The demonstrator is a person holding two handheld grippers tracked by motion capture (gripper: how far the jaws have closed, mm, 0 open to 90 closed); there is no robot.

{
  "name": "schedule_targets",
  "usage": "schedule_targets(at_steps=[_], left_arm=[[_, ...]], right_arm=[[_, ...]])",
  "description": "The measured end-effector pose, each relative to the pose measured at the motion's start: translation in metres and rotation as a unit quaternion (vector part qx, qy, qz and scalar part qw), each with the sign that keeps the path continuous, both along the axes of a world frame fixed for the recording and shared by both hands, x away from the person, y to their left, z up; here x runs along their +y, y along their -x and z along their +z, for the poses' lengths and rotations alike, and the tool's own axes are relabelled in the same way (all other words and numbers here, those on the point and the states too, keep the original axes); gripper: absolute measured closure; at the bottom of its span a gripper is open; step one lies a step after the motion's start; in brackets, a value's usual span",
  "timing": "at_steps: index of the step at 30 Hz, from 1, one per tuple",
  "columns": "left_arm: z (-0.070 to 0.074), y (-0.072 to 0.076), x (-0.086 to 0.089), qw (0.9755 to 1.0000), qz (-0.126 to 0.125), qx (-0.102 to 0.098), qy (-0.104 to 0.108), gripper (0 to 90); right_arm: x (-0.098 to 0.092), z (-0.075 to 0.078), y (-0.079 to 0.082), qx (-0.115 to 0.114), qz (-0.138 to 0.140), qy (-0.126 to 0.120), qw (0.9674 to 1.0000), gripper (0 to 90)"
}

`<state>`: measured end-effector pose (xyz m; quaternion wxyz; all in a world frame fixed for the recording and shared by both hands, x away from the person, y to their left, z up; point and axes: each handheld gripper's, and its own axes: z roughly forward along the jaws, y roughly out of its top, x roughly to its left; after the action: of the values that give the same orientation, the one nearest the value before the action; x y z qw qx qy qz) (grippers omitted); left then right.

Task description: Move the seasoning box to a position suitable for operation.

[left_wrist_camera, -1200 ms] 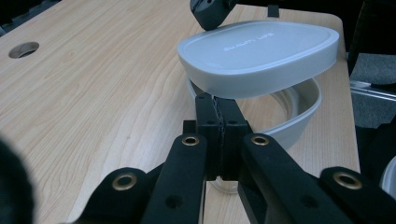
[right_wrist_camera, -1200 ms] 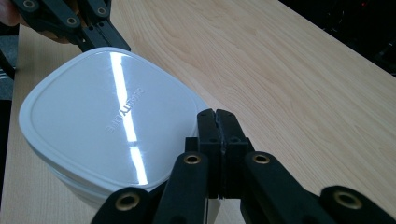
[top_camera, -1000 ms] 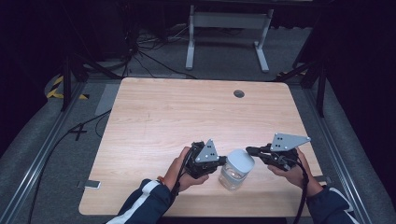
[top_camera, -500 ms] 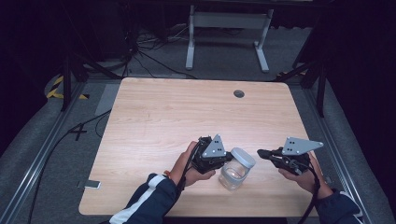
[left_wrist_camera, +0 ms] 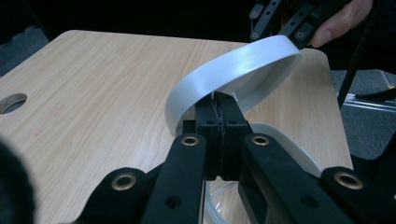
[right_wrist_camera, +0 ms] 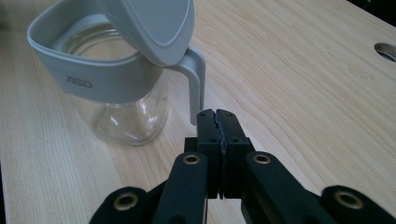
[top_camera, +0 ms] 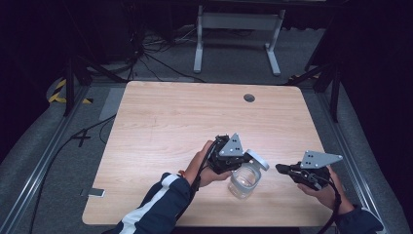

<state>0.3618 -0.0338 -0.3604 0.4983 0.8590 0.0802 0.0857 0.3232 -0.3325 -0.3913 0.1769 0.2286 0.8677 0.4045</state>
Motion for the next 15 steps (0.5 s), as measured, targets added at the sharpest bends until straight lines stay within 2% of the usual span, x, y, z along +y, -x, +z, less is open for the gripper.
schedule_targets(at_steps=[2, 4, 5, 9, 11, 15], left_arm=[[0.0034, -0.0036, -0.0028, 0.9999, -0.004, -0.01, -0.005, 89.6], [0.004, -0.0036, -0.0039, 1.0, -0.002, -0.004, -0.003, 89.6], [0.0058, -0.0059, -0.0061, 0.9999, -0.003, -0.011, -0.006, 89.6], [0.0067, -0.0092, -0.0085, 0.9999, -0.004, -0.014, -0.008, 89.6], [0.0049, -0.0092, -0.0099, 1.0, -0.001, -0.006, -0.007, 89.6], [0.0052, -0.0093, -0.0079, 0.9999, -0.002, -0.011, -0.008, 89.6]], right_arm=[[-0.0032, -0.0008, 0.0, 0.0, -0.003, -0.003, 1.0, 89.7], [-0.0037, -0.0009, 0.0, 0.001, -0.004, -0.005, 1.0, 89.7], [-0.0043, -0.0018, 0.0, 0.001, -0.004, -0.005, 1.0, 89.7], [-0.004, -0.0026, 0.001, 0.005, -0.004, -0.002, 1.0, 89.7], [-0.0042, -0.0025, 0.0012, 0.005, -0.005, -0.001, 1.0, 89.8], [-0.0045, -0.0032, 0.0007, 0.005, -0.004, 0.0, 1.0, 89.7]])
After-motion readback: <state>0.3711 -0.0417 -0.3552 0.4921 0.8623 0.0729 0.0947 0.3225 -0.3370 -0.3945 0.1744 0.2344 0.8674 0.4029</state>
